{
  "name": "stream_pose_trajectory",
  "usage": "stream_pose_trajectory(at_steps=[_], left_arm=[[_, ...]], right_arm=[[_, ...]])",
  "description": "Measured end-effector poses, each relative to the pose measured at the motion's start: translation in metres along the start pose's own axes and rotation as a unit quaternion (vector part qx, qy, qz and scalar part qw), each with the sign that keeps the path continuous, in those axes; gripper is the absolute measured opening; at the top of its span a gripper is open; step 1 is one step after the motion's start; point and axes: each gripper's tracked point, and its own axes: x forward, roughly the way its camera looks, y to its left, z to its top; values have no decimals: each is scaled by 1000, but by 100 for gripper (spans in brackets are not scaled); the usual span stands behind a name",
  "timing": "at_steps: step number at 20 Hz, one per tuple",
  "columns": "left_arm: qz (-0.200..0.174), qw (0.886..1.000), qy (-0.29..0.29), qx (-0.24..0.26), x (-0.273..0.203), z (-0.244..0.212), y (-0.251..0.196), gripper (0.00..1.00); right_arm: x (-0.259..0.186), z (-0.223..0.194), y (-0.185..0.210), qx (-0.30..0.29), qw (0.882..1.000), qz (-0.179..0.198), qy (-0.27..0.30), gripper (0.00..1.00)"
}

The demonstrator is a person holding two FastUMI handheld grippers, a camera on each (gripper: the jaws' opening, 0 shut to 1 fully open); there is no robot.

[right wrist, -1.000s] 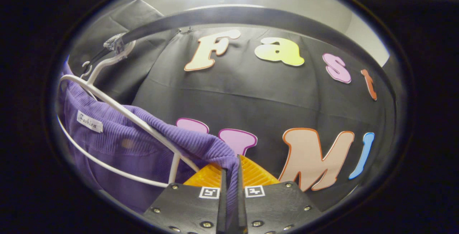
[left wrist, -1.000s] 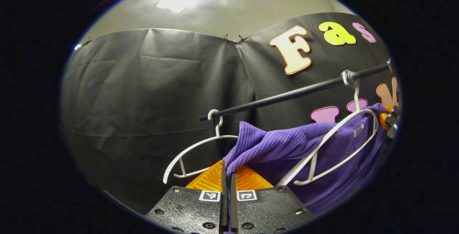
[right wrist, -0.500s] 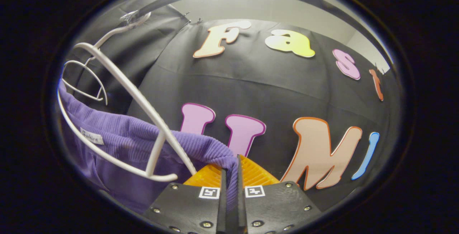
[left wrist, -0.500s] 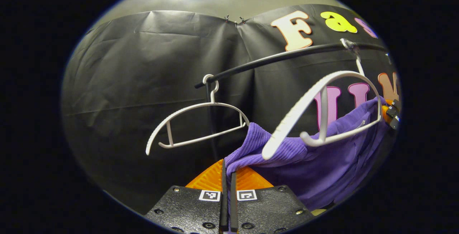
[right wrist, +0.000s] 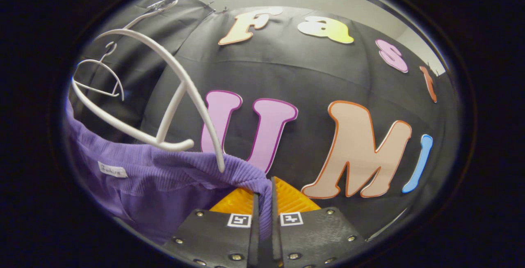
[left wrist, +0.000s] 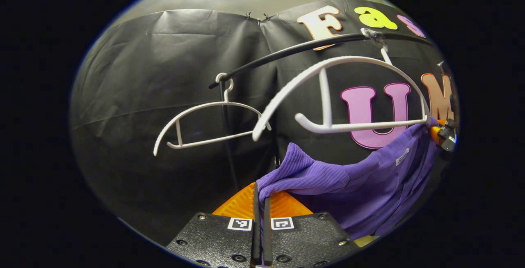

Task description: Grasp the clothes on the hanger with both hands and then place them into the laundry hamper below.

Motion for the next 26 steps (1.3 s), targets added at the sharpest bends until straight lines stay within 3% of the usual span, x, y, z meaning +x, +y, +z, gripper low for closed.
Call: stream_pose_trajectory(at_steps=[11,19,26], left_arm=[[-95,995,1,-11,-10,-4,-84,2],[-171,985,2,-24,-17,-5,-152,2],[-223,973,37,-40,-22,-38,-194,2]], right_arm=[[-59,-11,22,28,999,38,27,11],[-85,-11,58,36,995,86,30,11],[-105,-44,83,37,989,130,67,11]])
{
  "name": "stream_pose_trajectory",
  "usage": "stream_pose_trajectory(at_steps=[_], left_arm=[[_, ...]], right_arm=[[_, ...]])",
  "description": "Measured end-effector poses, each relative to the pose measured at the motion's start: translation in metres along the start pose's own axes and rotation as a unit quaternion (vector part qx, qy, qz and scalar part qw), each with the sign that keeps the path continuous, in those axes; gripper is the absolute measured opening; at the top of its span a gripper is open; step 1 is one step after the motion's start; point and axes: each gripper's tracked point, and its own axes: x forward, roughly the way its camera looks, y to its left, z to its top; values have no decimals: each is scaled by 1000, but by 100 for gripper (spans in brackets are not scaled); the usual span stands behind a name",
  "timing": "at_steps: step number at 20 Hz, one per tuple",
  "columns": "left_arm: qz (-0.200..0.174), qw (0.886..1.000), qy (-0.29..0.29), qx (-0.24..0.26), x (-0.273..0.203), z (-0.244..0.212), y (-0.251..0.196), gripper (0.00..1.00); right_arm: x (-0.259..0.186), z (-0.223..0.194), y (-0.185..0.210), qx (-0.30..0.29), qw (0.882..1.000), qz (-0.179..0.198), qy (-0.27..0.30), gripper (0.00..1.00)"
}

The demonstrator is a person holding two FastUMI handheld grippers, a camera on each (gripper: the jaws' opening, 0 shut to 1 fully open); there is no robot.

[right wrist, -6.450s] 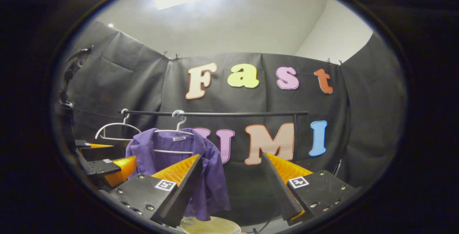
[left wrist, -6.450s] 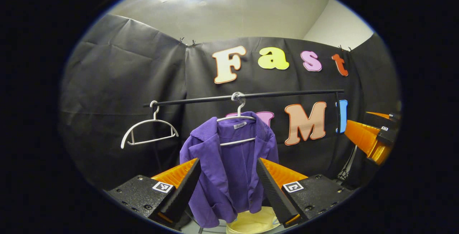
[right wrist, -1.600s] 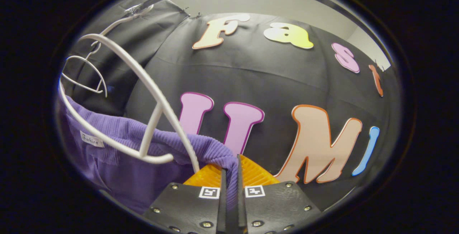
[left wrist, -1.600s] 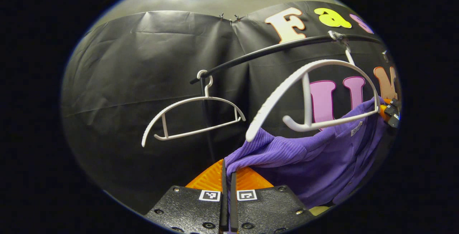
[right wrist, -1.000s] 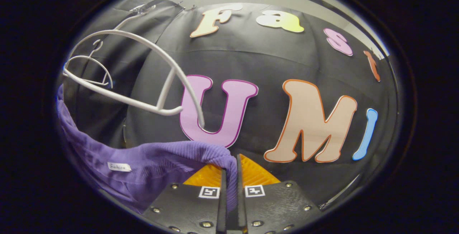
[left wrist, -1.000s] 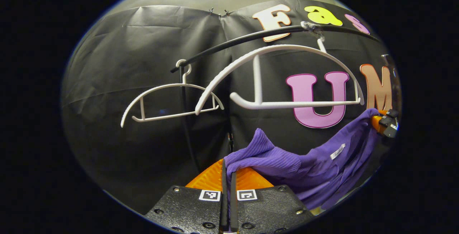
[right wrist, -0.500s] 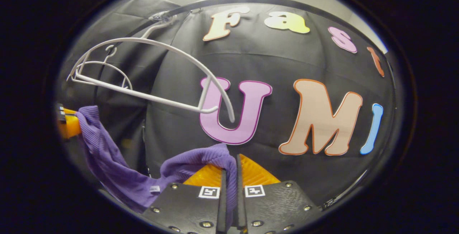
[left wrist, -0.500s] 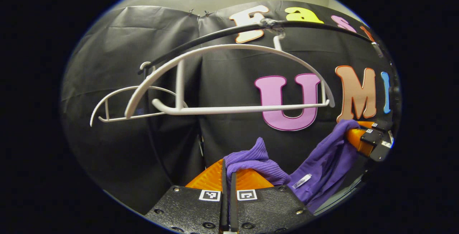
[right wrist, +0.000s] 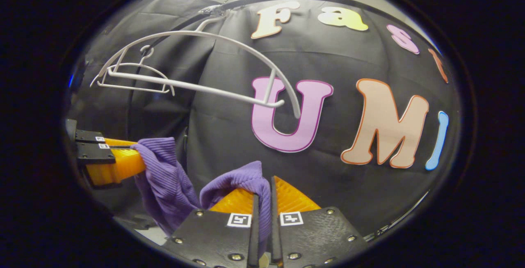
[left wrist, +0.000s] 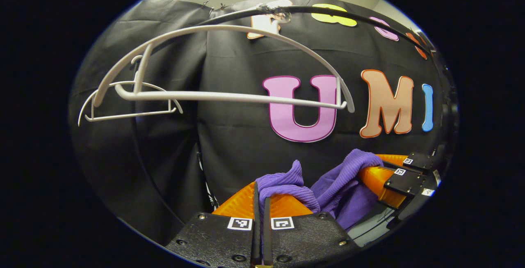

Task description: Grasp the clothes on the hanger with both hands and then place them into the laundry hamper below.

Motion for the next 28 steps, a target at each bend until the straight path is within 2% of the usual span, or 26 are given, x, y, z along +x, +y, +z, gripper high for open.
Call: stream_pose_trajectory(at_steps=[2,4,14,26,28], left_arm=[[-10,1000,13,-5,1,-12,-6,0],[-19,999,28,-5,5,-25,-12,3],[-52,993,110,-13,17,-91,-34,3],[-56,974,217,-46,15,-158,-46,4],[-54,971,230,-48,13,-167,-46,4]], right_arm=[[-2,-11,5,6,1000,9,13,11],[-4,-23,6,5,1000,15,26,11],[-6,-88,2,16,994,27,107,11],[-12,-156,3,14,979,47,198,11],[-13,-165,4,14,976,48,211,18]])
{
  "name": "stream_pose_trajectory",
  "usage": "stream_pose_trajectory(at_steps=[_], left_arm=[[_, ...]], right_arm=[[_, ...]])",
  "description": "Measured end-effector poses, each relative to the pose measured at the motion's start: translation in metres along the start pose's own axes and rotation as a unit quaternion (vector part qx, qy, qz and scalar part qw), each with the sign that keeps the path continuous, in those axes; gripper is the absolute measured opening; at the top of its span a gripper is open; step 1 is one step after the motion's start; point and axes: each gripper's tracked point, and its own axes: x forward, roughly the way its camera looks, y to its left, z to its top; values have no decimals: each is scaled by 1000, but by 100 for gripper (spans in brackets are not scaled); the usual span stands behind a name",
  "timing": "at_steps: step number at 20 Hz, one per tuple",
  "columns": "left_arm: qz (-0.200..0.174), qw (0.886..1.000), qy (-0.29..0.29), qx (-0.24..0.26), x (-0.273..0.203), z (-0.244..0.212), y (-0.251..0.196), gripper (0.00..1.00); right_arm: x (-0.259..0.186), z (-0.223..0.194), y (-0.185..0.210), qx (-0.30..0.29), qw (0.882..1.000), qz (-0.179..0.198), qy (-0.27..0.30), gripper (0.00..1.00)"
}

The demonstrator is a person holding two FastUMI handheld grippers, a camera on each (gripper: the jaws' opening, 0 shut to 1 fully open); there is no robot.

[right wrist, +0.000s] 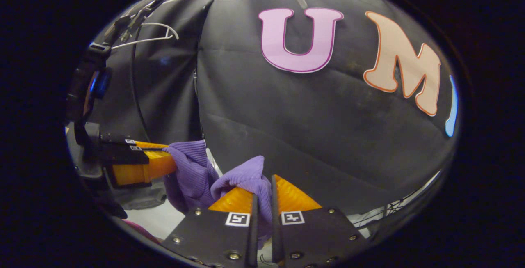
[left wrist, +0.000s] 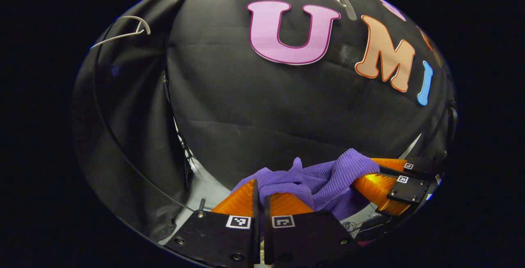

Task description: Grasp the clothes on the hanger with both hands and then place them into the laundry hamper below.

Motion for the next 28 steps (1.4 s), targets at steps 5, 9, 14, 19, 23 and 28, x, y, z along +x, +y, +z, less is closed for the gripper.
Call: stream_pose_trajectory(at_steps=[5,9,14,19,23,28], left_arm=[[-6,1000,28,-7,4,-17,-1,6],[-10,999,49,-6,6,-30,-2,11],[-10,998,65,-9,8,-39,0,14],[-14,998,57,-12,8,-36,-3,27],[-20,999,48,3,6,-28,-5,30],[-25,998,49,4,9,-27,-13,30]], right_arm=[[3,-17,2,3,1000,5,27,14],[4,-28,2,-2,999,6,46,14],[9,-40,5,-3,998,5,66,14],[8,-58,6,-12,996,11,92,25],[7,-65,10,-4,994,21,103,25],[7,-42,9,0,997,20,75,25]])
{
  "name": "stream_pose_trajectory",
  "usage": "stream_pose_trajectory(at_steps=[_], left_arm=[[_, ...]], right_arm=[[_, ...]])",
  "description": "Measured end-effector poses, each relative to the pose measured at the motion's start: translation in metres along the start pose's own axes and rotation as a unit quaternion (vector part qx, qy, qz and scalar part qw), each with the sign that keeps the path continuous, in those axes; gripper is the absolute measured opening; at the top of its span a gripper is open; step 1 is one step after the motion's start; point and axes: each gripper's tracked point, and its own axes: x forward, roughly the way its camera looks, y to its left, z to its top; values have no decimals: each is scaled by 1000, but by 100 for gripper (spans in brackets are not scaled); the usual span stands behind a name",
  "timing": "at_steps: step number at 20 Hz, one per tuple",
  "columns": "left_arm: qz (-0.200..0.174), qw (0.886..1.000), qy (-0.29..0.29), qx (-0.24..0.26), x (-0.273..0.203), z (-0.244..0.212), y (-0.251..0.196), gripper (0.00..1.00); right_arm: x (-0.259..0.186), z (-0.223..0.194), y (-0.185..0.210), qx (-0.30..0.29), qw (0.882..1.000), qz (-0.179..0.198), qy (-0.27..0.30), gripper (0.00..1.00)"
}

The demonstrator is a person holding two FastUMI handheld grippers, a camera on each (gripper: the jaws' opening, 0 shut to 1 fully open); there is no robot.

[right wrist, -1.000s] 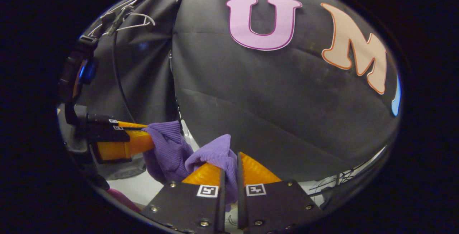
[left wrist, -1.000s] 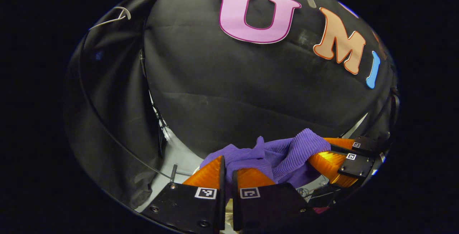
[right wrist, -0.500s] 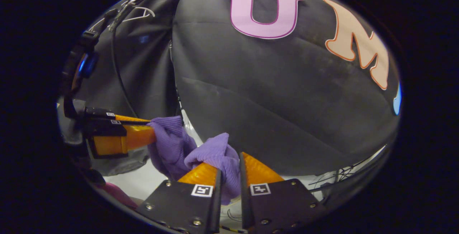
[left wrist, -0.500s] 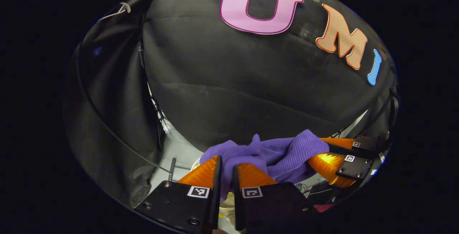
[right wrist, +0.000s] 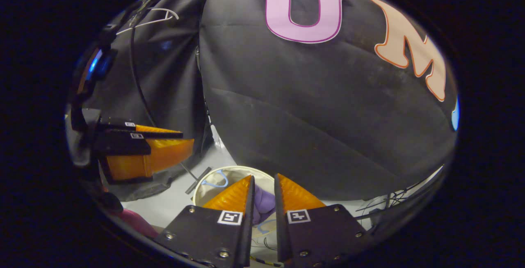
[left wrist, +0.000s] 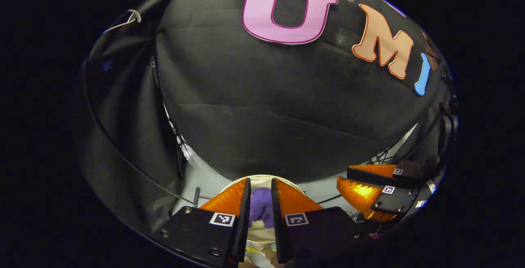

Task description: Grasp the clothes on the hanger with both hands and then place them into the laundry hamper below.

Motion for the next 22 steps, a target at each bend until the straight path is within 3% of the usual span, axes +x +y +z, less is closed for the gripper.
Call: stream_pose_trajectory(at_steps=[17,22], left_arm=[[-12,1000,-13,9,-8,12,-12,31],[-18,999,-31,22,-17,21,-19,37]], right_arm=[[-8,23,-11,10,999,-11,-31,26],[-22,30,-15,16,998,-24,-49,34]])
